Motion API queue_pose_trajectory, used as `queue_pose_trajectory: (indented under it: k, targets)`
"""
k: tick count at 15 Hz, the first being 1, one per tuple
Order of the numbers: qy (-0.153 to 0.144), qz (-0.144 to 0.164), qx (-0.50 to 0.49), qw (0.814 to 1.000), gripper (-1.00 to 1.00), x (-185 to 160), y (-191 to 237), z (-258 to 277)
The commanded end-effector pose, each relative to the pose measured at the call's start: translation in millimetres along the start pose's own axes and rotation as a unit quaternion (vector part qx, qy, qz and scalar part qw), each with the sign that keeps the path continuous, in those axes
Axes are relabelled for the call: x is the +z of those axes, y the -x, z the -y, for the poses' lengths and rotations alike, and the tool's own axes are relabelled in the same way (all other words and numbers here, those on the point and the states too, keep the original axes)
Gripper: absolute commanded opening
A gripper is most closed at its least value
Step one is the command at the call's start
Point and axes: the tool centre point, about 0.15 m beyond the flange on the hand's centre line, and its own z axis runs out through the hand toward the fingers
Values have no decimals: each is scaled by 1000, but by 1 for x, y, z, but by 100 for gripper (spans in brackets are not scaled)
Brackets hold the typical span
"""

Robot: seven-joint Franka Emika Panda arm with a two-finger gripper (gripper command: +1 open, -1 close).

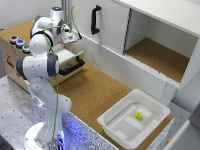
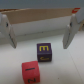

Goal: Go towards the pink block and pick it up

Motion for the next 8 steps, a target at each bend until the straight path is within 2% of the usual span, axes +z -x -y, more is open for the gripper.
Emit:
queue_pose_trajectory:
  k: [1, 3, 8]
  targets:
    - [72, 12, -64, 995, 100, 45, 0, 9]
    - [83, 18, -74, 994, 100, 59, 5, 5]
    - [83, 35, -53, 994, 100, 76, 20, -4]
